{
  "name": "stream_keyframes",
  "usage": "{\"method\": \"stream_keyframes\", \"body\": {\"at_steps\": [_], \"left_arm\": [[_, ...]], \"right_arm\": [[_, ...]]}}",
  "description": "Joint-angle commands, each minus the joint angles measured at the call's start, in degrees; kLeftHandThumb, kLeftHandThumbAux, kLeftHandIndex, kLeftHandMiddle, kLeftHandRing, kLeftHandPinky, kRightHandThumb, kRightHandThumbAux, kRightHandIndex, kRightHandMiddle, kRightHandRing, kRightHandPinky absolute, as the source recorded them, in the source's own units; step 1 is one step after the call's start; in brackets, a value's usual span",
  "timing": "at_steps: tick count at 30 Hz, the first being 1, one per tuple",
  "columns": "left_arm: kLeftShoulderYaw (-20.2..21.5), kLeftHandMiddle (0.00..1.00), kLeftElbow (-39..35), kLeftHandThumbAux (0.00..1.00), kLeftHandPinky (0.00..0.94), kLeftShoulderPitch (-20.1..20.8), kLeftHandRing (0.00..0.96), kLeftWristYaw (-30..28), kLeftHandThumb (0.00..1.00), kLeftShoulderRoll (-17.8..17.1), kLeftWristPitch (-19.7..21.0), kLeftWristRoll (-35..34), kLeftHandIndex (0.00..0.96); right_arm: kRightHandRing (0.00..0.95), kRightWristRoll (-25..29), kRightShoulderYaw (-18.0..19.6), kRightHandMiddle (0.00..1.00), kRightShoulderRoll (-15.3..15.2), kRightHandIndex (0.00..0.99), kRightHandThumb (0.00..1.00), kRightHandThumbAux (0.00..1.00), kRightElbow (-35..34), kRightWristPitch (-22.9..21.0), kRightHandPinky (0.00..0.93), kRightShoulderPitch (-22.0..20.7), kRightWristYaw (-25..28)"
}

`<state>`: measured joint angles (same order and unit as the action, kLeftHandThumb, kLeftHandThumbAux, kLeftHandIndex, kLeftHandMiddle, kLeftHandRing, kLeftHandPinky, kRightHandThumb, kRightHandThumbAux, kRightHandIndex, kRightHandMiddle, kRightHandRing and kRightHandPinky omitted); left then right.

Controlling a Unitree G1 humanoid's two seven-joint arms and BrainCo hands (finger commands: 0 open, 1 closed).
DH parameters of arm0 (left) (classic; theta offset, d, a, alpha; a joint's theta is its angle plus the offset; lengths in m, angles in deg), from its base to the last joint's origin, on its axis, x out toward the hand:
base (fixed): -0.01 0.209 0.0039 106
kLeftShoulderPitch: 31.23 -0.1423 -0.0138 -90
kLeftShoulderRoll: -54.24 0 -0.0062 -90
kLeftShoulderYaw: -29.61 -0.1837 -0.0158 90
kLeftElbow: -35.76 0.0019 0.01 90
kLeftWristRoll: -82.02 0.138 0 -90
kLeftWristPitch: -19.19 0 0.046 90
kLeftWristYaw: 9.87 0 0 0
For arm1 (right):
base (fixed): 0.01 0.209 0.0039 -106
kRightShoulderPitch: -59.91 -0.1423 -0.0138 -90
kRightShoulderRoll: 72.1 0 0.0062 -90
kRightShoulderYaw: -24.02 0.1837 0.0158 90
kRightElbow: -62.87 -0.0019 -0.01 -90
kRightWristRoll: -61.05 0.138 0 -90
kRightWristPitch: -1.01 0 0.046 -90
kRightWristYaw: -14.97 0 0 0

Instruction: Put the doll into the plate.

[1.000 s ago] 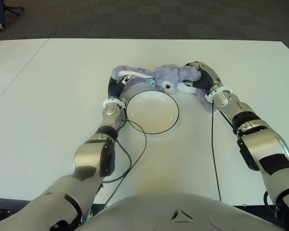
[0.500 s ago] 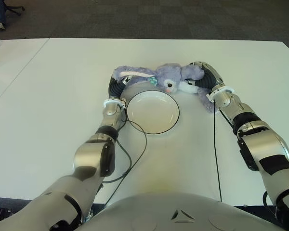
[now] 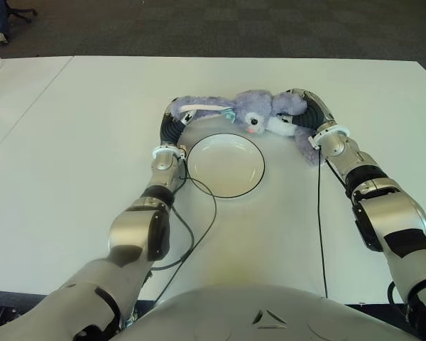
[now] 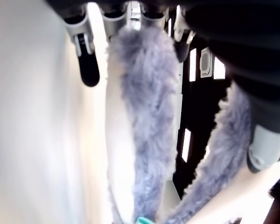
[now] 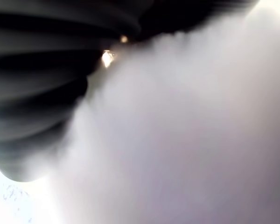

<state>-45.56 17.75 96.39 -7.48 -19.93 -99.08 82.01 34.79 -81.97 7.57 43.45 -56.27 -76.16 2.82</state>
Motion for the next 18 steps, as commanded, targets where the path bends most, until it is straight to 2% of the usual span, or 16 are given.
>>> {"method": "stream_keyframes", "body": {"at_steps": [1, 12, 18], "left_arm": [[0.3, 0.217, 5.0, 0.578, 0.236, -6.8, 0.238, 0.0, 0.0, 1.8, 5.2, -0.4, 0.113], [0.5, 0.225, 4.9, 0.591, 0.241, -6.9, 0.242, 0.1, 0.0, 1.8, 5.4, -0.4, 0.118], [0.2, 0.23, 5.0, 0.595, 0.264, -6.8, 0.247, 0.6, 0.0, 1.6, 5.7, -0.1, 0.124]], "right_arm": [[0.867, 0.1, 0.5, 0.864, -0.8, 0.44, 0.719, 0.712, 0.9, -2.4, 0.871, 1.0, 0.4], [0.867, 2.1, 3.4, 0.865, -1.9, 0.439, 0.719, 0.712, -1.4, -2.1, 0.876, -1.5, 0.8], [0.874, 2.9, 5.0, 0.871, -2.3, 0.439, 0.719, 0.712, -4.4, -0.4, 0.879, -2.4, -0.5]]}}
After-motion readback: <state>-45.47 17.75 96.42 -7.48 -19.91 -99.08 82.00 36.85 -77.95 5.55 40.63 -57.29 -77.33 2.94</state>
